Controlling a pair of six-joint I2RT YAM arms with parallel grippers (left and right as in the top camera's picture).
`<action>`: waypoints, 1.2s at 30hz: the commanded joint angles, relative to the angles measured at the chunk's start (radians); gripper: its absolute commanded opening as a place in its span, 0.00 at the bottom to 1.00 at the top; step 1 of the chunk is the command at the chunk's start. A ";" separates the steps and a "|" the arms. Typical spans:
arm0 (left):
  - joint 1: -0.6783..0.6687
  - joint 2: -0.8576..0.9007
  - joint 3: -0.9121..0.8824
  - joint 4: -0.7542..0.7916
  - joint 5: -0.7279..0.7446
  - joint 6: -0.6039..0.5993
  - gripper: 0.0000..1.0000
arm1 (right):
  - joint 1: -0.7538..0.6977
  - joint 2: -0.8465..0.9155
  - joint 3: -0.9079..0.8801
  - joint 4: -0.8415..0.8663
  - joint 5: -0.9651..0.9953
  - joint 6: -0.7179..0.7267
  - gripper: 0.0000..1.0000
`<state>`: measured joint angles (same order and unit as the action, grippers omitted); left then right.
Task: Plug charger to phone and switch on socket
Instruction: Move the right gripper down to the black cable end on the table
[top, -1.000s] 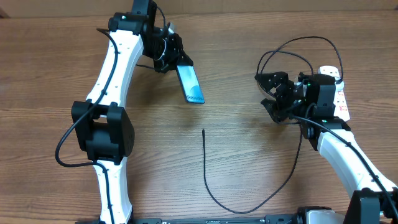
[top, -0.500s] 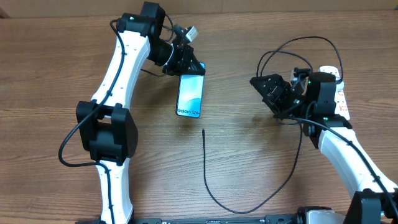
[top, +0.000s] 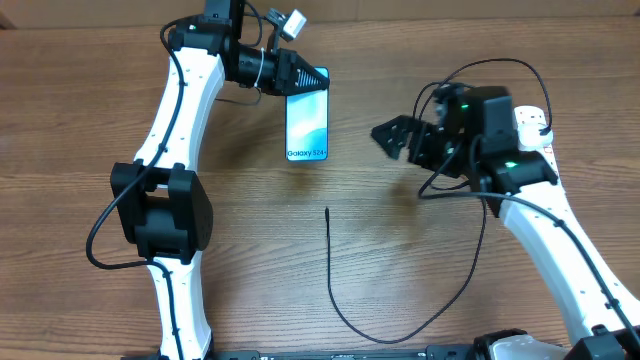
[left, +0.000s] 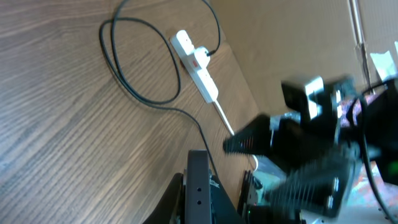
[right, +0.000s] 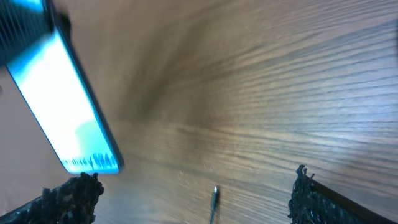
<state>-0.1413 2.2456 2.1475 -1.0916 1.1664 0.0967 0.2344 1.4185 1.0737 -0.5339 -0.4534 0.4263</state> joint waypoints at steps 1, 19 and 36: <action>0.015 0.001 0.021 0.020 0.059 -0.052 0.04 | 0.107 -0.002 0.021 -0.040 0.105 -0.114 1.00; 0.018 0.001 0.021 0.079 0.065 -0.052 0.04 | 0.476 0.249 0.019 -0.104 0.363 -0.064 0.94; 0.018 0.001 0.021 0.132 0.065 -0.061 0.04 | 0.480 0.297 0.021 -0.164 0.392 -0.026 0.87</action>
<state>-0.1287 2.2456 2.1475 -0.9710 1.1824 0.0574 0.7078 1.6966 1.0740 -0.6994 -0.0696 0.3714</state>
